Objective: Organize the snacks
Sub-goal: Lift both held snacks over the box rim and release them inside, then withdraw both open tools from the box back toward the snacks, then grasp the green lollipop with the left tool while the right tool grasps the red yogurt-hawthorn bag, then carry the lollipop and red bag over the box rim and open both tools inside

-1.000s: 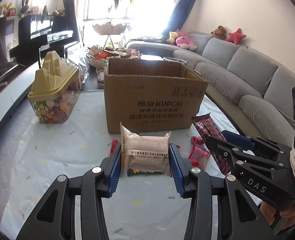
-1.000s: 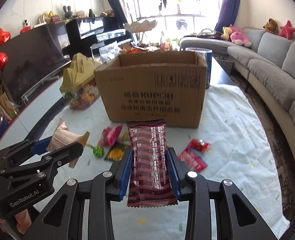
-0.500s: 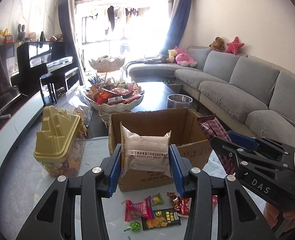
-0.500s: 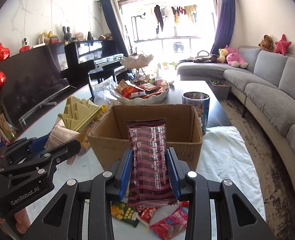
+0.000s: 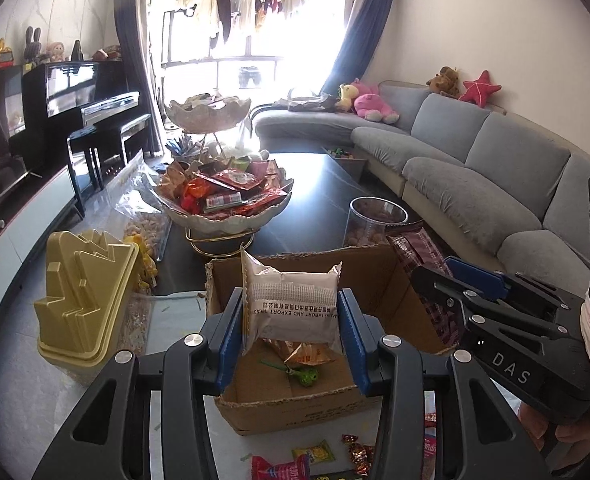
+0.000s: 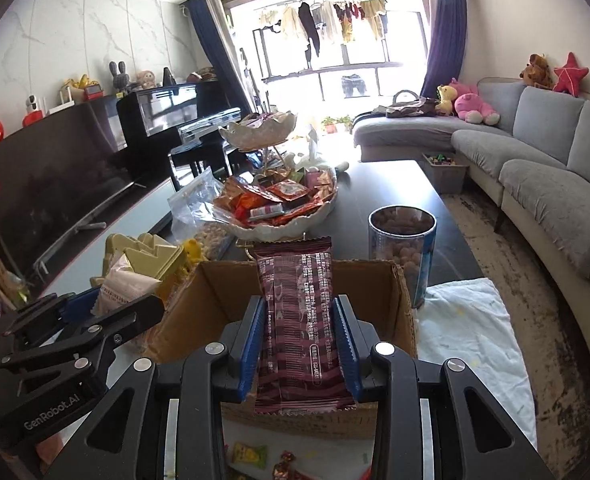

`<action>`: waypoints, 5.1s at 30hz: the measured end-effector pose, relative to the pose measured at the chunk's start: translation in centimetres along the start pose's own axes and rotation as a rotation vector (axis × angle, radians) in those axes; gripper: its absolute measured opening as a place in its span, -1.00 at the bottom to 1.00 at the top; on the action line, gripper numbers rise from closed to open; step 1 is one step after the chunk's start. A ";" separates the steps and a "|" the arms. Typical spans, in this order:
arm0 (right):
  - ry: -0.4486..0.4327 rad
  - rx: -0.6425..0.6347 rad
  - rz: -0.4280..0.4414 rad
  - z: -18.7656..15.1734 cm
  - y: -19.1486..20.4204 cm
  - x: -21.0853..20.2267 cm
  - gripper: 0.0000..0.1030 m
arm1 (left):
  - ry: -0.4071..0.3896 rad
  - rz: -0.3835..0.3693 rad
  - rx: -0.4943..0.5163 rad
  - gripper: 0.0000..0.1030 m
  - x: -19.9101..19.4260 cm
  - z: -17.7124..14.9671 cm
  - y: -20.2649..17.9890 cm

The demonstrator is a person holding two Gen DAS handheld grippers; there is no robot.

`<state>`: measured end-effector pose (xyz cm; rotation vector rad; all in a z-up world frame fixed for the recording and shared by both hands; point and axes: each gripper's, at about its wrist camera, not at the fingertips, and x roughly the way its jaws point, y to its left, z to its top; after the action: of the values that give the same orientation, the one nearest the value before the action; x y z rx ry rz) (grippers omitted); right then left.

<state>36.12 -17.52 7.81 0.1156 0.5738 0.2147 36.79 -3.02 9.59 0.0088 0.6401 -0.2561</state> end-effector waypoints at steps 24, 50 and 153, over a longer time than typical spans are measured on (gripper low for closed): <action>0.014 -0.060 -0.080 -5.5 1.3 -3.2 0.10 | 0.000 0.028 -0.009 0.33 -5.7 -6.7 0.1; 0.171 -0.081 -0.152 -18.8 2.4 -6.5 0.49 | 0.224 0.040 -0.036 0.39 -6.8 -21.7 1.4; -0.043 -0.072 -0.029 -3.7 1.8 -5.9 -0.17 | -0.065 0.013 0.041 -0.49 -6.2 -2.9 0.4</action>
<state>28.91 -16.94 8.14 0.0419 0.5241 0.2040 30.40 -0.98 10.88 0.0434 0.5699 -0.2563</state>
